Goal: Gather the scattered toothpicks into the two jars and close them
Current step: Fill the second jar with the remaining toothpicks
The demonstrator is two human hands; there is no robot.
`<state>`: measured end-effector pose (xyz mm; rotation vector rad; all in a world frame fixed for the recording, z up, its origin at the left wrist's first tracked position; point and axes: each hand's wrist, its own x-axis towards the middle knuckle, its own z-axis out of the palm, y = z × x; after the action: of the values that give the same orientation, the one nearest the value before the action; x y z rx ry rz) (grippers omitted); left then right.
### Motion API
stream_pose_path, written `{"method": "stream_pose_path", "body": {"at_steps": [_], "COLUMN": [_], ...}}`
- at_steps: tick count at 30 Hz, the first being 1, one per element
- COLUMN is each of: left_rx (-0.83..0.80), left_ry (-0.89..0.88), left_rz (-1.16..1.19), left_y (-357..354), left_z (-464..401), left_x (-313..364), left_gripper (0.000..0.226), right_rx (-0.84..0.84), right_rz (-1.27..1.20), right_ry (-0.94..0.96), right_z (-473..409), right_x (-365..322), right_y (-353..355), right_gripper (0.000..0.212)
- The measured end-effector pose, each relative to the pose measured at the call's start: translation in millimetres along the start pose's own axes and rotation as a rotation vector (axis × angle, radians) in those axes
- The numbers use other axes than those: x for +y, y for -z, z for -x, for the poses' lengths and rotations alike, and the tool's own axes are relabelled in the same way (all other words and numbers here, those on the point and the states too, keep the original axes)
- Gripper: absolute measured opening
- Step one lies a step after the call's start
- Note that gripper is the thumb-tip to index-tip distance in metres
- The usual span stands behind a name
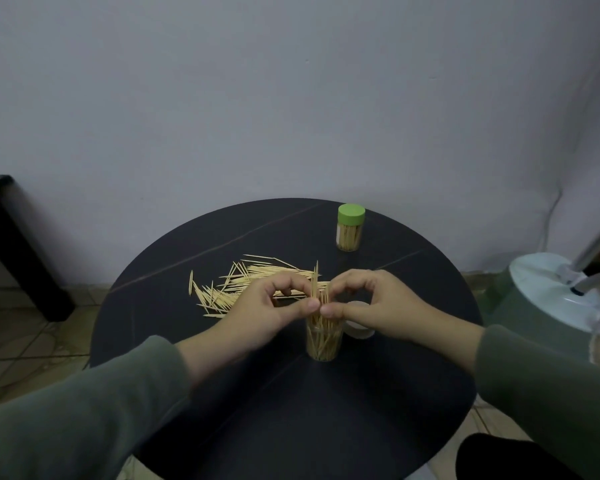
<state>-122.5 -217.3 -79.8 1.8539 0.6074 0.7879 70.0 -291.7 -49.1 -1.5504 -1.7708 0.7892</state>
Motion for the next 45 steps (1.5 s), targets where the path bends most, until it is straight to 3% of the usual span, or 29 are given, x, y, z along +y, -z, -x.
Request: {"method": "stream_pose_path", "body": {"at_steps": [5, 11, 17, 24, 27, 31, 35, 38, 41, 45], "left_rx": [-0.029, -0.059, -0.176, -0.195, -0.241, -0.139, 0.047, 0.137, 0.072, -0.126], "left_ry": [-0.063, -0.359, -0.451, -0.461, -0.55, -0.653, -0.427, -0.185, 0.011, 0.287], "left_rz": [-0.165, -0.689, -0.879, -0.908, -0.945, -0.831, -0.643, -0.743, -0.923, -1.026], "left_y": [9, 16, 14, 9, 9, 17, 23, 26, 31, 34], "left_z": [3, 7, 9, 7, 4, 0, -4, -11, -16, -23], "left_x": [-5, 0, -4, 3, 8, 12, 10, -1, -9, -2], "left_gripper": [0.038, 0.058, 0.05, 0.056, 0.051, 0.038, 0.035, 0.03, 0.022, 0.026], "right_rx": [-0.01, -0.125, -0.167, -0.153, -0.155, -0.242, -0.282, -0.102, 0.071, 0.067], "right_rz": [0.132, 0.352, 0.446, 0.437, 0.448, 0.593, 0.508, 0.535, 0.8, 0.975], "right_ry": [0.005, -0.045, -0.071, -0.036, -0.018, -0.033, 0.025, -0.007, -0.079, -0.256], "right_z": [2, 6, 6, 2, 0, -3, -5, -10, -21, -33], "right_x": [1, -4, -8, -4, -4, 1, 6, 9, 18, 32], "right_y": [4, 10, 8, 7, 8, 12, 22, 21, 16, 17], "right_gripper": [0.045, 0.069, 0.061, 0.053, 0.05, 0.068, 0.055, 0.053, 0.046, 0.045]}}
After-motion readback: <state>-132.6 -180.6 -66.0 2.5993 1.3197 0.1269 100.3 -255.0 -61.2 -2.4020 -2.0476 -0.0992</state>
